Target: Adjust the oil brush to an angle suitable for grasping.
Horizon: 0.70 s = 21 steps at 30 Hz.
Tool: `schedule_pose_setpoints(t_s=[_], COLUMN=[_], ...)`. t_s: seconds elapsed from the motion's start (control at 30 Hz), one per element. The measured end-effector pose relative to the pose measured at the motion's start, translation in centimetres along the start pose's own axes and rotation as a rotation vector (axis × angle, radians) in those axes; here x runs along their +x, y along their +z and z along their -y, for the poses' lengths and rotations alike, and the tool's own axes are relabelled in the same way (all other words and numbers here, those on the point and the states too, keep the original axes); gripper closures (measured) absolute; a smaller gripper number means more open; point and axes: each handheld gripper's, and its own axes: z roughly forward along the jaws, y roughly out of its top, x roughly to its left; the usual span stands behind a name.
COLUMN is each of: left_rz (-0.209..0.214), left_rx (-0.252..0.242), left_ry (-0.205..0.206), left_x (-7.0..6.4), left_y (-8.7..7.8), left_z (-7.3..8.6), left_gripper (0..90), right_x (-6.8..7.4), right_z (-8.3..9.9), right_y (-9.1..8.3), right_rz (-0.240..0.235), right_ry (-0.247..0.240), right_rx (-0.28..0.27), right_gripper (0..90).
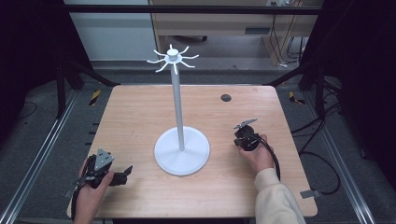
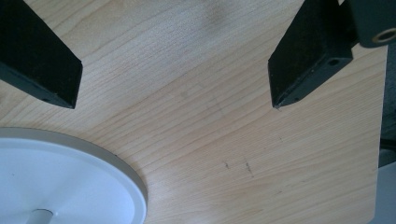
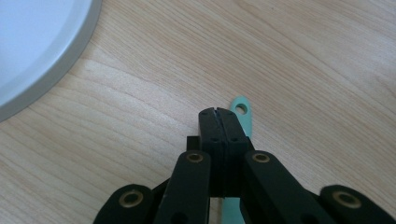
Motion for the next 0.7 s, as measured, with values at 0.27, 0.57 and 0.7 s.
schedule_pose_setpoints(t_s=[0.27, 0.57, 0.7], left_rz=[-0.001, -0.001, -0.001], left_rx=[0.0, -0.002, -0.002], left_ry=[0.0, 0.001, 0.001], left_x=[-0.01, -0.02, -0.05], left_y=[-0.01, -0.05, -0.06], left_z=[0.0, 0.0, 0.0], left_gripper=[2.6, 2.5, 2.6], right_x=[-0.15, -0.27, -0.64], right_z=[0.1, 0.11, 0.14], right_y=[0.81, 0.93, 0.96], right_rz=[0.011, 0.029, 0.06], right_ry=[-0.004, -0.001, 0.019], right_rx=[0.031, 0.035, 0.038], right_gripper=[90.0, 90.0, 90.0])
